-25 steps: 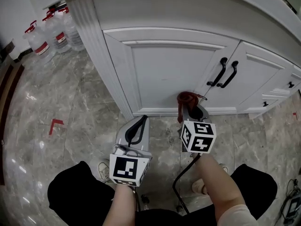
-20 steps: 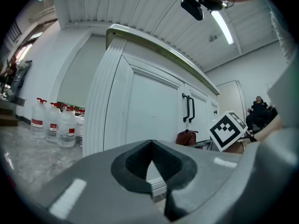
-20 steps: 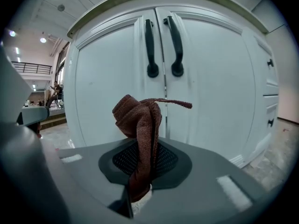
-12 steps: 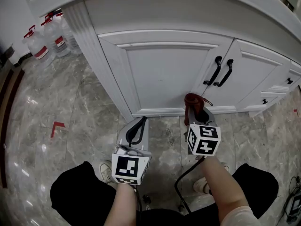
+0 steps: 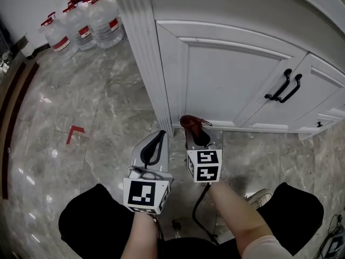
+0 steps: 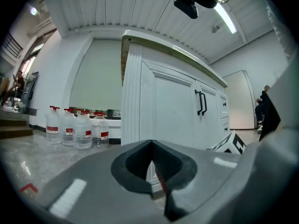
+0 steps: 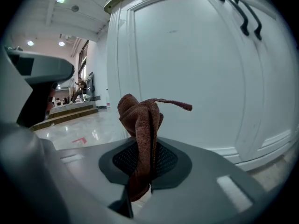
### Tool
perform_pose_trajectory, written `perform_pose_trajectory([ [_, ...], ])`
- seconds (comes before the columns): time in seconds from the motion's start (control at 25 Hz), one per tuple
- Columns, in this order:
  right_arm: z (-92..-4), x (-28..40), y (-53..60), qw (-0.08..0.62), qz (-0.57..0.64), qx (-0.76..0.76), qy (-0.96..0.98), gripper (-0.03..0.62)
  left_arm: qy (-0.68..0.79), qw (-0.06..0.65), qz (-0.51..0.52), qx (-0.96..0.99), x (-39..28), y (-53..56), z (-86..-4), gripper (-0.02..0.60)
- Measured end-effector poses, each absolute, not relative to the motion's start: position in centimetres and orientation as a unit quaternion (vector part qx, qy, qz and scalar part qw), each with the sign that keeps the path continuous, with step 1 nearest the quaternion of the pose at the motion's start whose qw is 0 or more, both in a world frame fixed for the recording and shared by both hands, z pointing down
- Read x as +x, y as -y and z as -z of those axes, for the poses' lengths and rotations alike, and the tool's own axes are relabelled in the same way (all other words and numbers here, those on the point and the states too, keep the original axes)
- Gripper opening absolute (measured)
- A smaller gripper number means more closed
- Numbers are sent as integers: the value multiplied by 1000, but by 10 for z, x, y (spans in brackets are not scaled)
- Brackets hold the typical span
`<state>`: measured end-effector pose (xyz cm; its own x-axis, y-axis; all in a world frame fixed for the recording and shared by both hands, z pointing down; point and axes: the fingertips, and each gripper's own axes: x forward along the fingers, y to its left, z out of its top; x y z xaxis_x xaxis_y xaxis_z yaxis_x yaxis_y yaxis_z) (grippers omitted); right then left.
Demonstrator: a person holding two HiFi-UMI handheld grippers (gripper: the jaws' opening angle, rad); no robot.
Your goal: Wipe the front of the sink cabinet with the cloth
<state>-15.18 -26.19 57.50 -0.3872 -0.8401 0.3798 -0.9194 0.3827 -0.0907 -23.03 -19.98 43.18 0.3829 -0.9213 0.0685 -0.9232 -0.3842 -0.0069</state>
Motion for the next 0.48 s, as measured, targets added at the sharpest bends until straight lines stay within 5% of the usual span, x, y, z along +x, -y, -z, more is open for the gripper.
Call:
perform_pose_trajectory([
  [0.48,-623,-204,286,151,-199,512,822,84,580,43,-19,813,-264,200,-441,0],
])
